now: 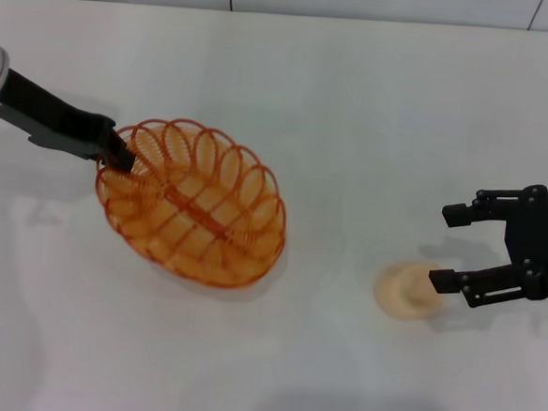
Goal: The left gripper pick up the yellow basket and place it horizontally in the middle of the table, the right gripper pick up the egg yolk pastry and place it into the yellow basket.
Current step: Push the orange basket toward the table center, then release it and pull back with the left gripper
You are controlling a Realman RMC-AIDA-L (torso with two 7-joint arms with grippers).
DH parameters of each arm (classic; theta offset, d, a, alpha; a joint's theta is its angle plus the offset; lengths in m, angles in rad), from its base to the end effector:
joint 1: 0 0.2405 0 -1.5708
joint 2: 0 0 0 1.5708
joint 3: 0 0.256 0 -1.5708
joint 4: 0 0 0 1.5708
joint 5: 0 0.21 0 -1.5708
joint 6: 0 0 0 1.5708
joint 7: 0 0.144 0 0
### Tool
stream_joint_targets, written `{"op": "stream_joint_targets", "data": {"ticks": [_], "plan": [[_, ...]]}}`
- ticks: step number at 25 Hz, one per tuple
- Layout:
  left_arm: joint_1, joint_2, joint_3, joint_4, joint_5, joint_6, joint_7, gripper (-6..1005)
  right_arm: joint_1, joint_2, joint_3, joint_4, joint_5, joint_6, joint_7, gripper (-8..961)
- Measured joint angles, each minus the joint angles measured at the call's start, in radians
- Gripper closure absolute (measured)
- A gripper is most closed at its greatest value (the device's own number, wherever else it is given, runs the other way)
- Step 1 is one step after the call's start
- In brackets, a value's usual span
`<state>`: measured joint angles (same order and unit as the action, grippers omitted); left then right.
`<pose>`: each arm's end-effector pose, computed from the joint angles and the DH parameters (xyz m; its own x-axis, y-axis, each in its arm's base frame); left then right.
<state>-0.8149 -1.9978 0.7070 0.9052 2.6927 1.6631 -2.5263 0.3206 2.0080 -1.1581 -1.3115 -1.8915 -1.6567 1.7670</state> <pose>-0.2340 0.3882 0.0572 0.3771 0.9251 0.0455 0.8926 -0.3499 -0.2842 0.2111 0.3008 0.0444 0.9413 -0.2351 -0.2424 -0.2686 -0.9563 -0.1156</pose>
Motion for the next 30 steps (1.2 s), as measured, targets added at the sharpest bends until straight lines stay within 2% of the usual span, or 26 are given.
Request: {"op": "stream_joint_targets", "data": {"ticks": [14, 30], "plan": [[0.062, -0.005, -0.022, -0.017, -0.099, -0.111, -0.242, 897, 0.015, -0.002, 0.0, -0.008, -0.001, -0.011, 0.003, 115], [0.062, -0.013, -0.021, -0.083, -0.129, -0.191, -0.351, 882, 0.032, -0.005, 0.002, -0.015, -0.001, -0.04, 0.018, 118]]}}
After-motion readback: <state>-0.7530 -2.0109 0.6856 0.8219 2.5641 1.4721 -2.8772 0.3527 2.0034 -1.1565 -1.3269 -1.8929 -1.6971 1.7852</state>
